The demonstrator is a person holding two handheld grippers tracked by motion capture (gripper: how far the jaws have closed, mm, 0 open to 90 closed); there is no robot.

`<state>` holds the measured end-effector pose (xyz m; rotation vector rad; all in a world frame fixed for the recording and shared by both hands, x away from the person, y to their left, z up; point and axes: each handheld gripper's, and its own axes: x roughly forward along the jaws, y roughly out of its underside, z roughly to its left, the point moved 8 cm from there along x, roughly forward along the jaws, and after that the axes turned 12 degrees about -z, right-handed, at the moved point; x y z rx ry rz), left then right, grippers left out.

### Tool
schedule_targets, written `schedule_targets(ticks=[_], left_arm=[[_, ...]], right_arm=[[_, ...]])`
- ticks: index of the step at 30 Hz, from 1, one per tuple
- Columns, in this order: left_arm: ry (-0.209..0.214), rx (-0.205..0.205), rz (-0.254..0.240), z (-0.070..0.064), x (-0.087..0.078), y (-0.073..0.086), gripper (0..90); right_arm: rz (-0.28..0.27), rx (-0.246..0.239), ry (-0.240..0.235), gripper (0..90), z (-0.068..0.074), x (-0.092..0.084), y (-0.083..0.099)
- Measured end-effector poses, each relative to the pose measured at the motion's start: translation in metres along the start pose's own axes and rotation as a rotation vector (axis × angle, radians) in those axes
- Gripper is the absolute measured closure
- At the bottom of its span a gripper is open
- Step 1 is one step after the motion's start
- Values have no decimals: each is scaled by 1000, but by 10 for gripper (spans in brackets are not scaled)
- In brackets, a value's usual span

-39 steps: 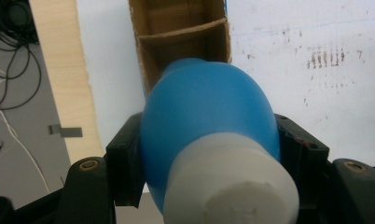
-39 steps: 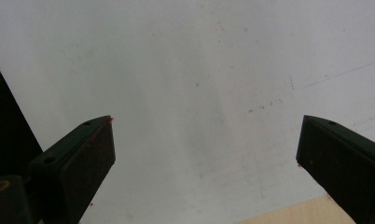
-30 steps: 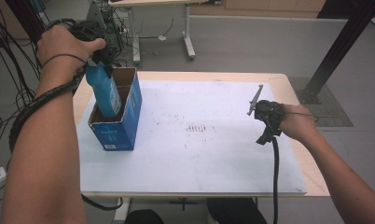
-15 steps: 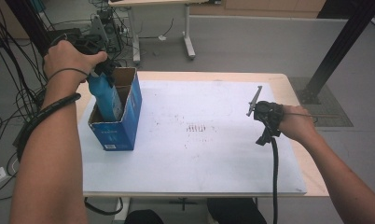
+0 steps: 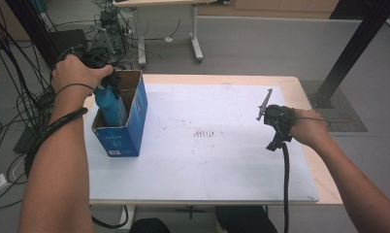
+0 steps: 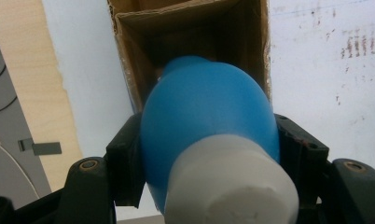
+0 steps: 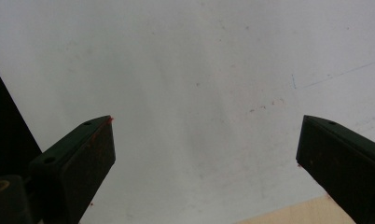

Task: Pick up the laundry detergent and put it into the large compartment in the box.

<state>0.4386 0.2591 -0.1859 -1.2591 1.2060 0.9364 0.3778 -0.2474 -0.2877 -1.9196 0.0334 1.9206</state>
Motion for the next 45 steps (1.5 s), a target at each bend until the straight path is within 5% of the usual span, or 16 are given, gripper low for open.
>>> schedule_targets(ticks=[17,45], left_arm=[[15,2,34,0,36,5,368],[11,10,77,-3,65,4,369]], right_arm=[[1,3,0,44,-1,1,1],[0,14,-6,45,-3,5,4]])
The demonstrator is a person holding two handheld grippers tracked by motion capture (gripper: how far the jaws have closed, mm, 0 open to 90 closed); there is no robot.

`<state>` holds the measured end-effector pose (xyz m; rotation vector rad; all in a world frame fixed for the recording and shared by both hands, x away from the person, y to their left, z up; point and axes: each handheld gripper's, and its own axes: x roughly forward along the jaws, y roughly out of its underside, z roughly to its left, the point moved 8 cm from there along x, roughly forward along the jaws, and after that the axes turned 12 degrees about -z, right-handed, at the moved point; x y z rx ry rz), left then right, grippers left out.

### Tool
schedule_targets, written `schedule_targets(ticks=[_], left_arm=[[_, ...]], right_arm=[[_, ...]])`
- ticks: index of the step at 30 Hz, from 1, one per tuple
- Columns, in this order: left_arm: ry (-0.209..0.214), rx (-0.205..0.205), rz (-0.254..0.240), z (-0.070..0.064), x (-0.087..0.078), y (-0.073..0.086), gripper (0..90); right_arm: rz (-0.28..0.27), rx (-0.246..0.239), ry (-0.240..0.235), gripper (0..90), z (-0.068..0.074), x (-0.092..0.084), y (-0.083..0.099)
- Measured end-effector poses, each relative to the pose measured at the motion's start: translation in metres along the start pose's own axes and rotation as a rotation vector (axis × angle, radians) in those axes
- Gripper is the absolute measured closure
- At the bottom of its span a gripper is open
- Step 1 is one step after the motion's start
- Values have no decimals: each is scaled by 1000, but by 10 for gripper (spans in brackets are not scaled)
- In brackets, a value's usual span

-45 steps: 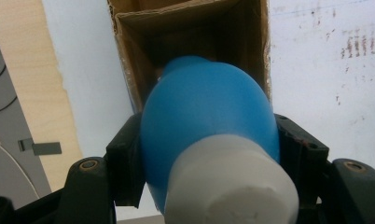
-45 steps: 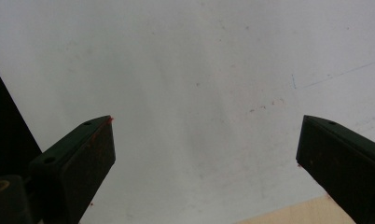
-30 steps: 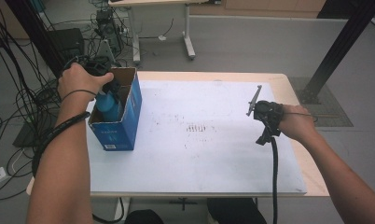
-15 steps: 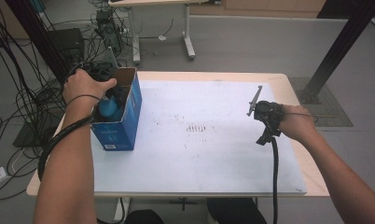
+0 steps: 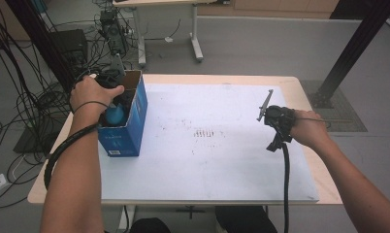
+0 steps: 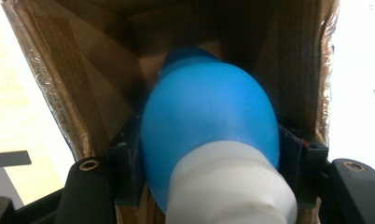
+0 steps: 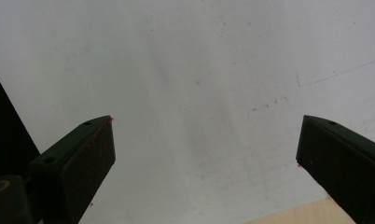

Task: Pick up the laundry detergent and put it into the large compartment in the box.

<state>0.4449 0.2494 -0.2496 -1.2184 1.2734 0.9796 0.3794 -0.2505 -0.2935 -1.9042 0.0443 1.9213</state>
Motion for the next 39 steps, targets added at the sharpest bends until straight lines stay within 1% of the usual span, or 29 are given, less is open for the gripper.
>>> schedule_targets(ticks=[2,6,11,20,32,39], left_arm=[[1,1,1,0,1,0,369],[6,-5,-13,1,1,1,369],[18,-13,-25,6,2,2,369],[21,-20,-22,7,3,-1,369],[24,-39,-26,9,4,-1,371],[19,-37,-20,7,4,-2,371]], right_arm=[[-1,-2,-2,45,0,1,0],[-2,-3,-4,44,0,2,-1],[1,2,-3,45,0,3,1],[3,8,-2,45,-2,3,4],[3,12,1,45,-2,3,4],[0,11,-1,45,-2,3,4]])
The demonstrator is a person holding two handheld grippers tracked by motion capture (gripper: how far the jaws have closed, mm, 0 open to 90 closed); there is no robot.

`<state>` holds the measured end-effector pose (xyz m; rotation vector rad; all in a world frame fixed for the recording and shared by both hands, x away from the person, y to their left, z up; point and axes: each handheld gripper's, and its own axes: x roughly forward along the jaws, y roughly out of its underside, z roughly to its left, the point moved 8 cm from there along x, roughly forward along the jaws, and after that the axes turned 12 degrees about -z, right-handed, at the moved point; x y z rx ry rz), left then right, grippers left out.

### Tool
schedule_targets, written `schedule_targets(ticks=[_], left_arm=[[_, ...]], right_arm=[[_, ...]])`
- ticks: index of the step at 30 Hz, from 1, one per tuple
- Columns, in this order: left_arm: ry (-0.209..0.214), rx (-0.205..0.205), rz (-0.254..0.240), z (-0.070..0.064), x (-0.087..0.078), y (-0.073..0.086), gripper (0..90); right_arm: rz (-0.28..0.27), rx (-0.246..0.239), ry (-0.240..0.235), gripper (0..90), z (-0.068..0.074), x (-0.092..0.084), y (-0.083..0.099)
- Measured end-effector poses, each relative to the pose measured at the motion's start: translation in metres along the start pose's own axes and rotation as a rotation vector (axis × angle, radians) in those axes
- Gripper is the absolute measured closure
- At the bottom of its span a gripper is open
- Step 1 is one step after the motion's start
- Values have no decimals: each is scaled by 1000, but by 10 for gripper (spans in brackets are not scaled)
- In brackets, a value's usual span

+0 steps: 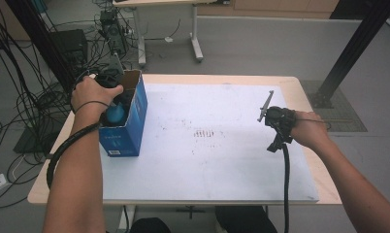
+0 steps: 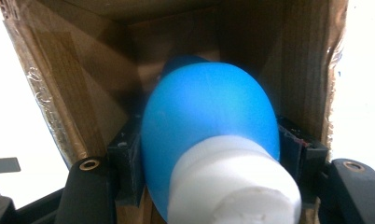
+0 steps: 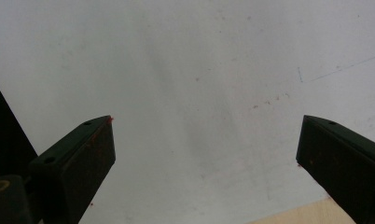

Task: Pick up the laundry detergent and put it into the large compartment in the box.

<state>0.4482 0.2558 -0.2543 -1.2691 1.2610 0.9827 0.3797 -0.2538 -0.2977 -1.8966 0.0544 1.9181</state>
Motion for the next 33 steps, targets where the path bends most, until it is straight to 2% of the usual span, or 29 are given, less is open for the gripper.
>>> schedule_targets(ticks=[33], left_arm=[[11,-8,7,2,1,0,373]], right_arm=[[-3,-10,12,44,0,-3,-3]])
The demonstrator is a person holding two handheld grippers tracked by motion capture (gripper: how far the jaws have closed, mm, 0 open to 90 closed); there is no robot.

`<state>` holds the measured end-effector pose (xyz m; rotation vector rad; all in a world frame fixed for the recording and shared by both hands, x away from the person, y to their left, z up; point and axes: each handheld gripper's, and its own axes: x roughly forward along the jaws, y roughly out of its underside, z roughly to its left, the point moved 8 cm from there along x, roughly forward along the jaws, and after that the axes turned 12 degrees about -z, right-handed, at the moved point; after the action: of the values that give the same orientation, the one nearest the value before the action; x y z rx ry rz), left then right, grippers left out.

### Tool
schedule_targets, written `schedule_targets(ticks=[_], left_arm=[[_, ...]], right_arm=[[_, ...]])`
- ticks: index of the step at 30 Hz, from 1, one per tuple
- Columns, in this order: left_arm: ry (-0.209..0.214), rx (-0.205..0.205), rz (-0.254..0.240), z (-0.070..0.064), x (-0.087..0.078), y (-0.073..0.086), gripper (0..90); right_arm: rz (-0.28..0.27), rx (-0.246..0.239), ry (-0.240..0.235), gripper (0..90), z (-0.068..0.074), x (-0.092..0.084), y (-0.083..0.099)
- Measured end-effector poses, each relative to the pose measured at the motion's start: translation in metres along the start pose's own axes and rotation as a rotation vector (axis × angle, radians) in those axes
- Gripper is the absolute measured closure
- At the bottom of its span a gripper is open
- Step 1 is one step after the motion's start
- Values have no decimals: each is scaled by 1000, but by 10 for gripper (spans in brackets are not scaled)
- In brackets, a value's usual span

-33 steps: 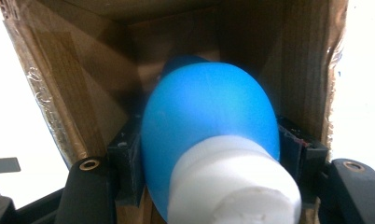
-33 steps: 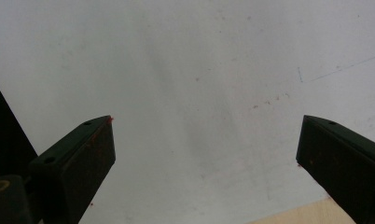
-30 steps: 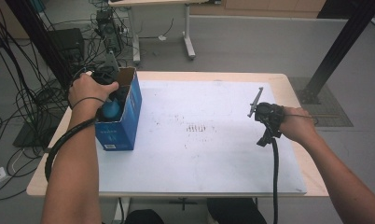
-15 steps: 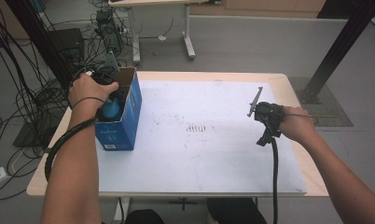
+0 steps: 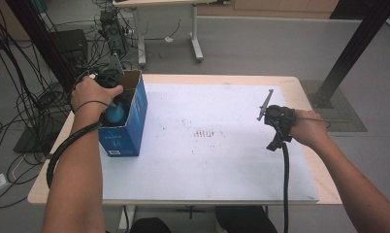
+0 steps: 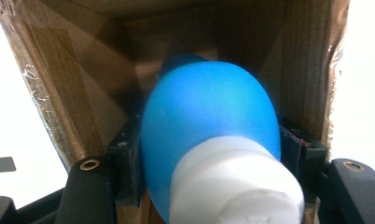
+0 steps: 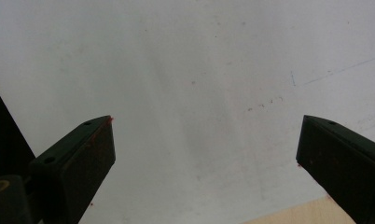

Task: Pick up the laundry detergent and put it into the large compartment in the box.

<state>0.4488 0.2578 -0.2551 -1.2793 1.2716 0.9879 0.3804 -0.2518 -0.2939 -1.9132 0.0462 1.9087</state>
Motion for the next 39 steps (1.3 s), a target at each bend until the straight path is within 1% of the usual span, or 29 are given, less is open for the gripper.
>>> schedule_targets(ticks=[21,31,39], left_arm=[[0,-5,-1,0,0,0,374],[3,-6,0,2,0,0,374],[4,-8,-1,2,0,0,374]], right_arm=[[-7,3,3,45,0,0,2],[-6,-5,5,44,0,0,0],[-9,-2,3,44,0,1,0]])
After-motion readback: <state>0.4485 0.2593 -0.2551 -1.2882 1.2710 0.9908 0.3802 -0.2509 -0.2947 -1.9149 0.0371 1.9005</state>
